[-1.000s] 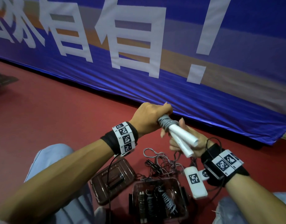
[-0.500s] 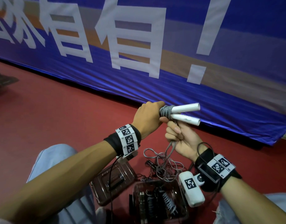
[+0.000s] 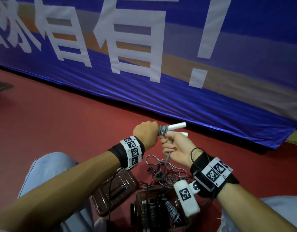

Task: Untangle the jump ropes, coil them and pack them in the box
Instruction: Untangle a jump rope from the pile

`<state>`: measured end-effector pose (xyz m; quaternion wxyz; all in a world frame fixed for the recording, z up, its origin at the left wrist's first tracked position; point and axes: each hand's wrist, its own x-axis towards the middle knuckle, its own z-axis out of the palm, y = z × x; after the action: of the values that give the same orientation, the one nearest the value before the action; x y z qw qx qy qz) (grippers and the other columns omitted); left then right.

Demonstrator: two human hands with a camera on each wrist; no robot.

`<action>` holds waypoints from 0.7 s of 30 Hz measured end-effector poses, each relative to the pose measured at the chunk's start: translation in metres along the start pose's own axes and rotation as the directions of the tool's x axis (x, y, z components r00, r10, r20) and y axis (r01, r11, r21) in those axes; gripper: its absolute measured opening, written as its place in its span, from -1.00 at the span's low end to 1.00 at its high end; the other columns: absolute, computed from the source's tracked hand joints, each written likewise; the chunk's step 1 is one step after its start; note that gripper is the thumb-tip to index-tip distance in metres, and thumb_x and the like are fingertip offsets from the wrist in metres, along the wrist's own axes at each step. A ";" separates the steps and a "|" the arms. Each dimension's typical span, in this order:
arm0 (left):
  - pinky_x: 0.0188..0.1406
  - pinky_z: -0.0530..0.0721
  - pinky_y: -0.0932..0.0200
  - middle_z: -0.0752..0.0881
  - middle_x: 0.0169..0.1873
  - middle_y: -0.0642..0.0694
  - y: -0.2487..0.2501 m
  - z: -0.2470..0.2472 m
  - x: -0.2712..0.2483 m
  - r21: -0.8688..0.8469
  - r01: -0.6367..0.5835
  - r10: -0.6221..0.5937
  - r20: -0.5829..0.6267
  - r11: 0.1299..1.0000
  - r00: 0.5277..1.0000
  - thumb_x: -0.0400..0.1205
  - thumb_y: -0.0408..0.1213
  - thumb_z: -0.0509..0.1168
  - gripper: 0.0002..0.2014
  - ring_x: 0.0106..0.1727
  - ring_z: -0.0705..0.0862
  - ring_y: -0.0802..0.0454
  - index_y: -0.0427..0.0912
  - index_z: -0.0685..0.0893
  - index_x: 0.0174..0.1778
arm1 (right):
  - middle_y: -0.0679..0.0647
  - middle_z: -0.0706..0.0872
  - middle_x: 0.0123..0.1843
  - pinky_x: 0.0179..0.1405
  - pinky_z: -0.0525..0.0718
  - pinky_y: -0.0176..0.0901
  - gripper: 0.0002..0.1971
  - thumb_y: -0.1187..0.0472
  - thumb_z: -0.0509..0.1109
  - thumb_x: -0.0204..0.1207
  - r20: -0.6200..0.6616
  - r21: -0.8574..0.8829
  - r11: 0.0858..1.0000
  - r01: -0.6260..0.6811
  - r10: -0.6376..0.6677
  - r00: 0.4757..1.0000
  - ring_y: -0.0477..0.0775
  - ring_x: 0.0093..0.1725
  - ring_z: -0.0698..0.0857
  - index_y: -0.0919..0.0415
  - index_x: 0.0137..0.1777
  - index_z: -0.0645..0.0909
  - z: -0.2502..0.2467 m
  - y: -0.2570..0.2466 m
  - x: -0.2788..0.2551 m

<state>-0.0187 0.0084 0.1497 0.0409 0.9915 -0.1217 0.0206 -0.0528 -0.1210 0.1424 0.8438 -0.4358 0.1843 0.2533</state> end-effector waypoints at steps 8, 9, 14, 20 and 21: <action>-0.21 0.55 0.05 0.79 0.06 -0.17 0.007 0.002 -0.001 0.168 -0.050 0.028 0.129 0.984 0.991 0.67 -0.35 0.28 -0.80 0.05 0.79 -0.20 -0.21 0.69 0.18 | -0.01 0.62 -0.65 -0.68 0.36 -0.38 -0.62 0.38 0.28 0.66 -0.117 -0.902 0.431 0.029 -0.307 0.945 -0.18 -0.73 0.44 0.29 -0.41 0.70 -0.020 0.000 -0.004; -0.19 0.57 0.04 0.79 0.06 -0.17 0.006 0.003 -0.001 0.180 -0.063 0.034 0.158 0.982 0.987 0.66 -0.35 0.29 -0.80 0.05 0.79 -0.19 -0.21 0.70 0.19 | 0.00 0.71 -0.59 -0.63 0.41 -0.42 -0.59 0.32 0.32 0.69 -0.073 -0.941 0.335 0.048 -0.341 0.937 -0.21 -0.69 0.49 0.30 -0.41 0.75 -0.023 0.000 -0.006; -0.15 0.59 0.04 0.79 0.09 -0.17 0.004 0.003 0.000 0.265 -0.212 0.148 0.242 0.941 0.959 0.67 -0.34 0.31 -0.80 0.07 0.79 -0.17 -0.23 0.69 0.19 | 0.04 0.79 -0.47 -0.59 0.43 -0.49 -0.64 0.05 0.49 0.66 0.139 -0.988 -0.004 0.152 -0.422 0.896 -0.25 -0.63 0.58 0.22 -0.31 0.82 -0.029 -0.004 -0.015; -0.14 0.67 0.02 0.78 0.07 -0.12 0.002 0.002 0.000 0.409 -0.440 0.332 0.310 0.800 0.891 0.67 -0.29 0.33 -0.83 0.05 0.79 -0.14 -0.18 0.69 0.16 | 0.02 0.71 -0.44 -0.47 0.48 -0.14 -0.49 -0.26 0.72 0.24 0.238 -0.955 -0.269 0.123 -0.449 0.861 -0.01 -0.45 0.62 0.18 -0.41 0.64 -0.034 -0.013 -0.014; -0.16 0.66 0.02 0.78 0.06 -0.12 0.000 0.000 0.001 0.424 -0.473 0.363 0.315 0.773 0.877 0.67 -0.29 0.33 -0.84 0.04 0.79 -0.14 -0.18 0.69 0.15 | 0.03 0.70 -0.43 -0.46 0.46 -0.13 -0.43 -0.30 0.73 0.19 0.251 -0.950 -0.285 0.127 -0.457 0.853 0.00 -0.44 0.60 0.19 -0.37 0.60 -0.034 -0.012 -0.014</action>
<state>-0.0179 0.0082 0.1496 -0.2297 0.9127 -0.3345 -0.0483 -0.0601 -0.1594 0.1392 0.2068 -0.9725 -0.1016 0.0328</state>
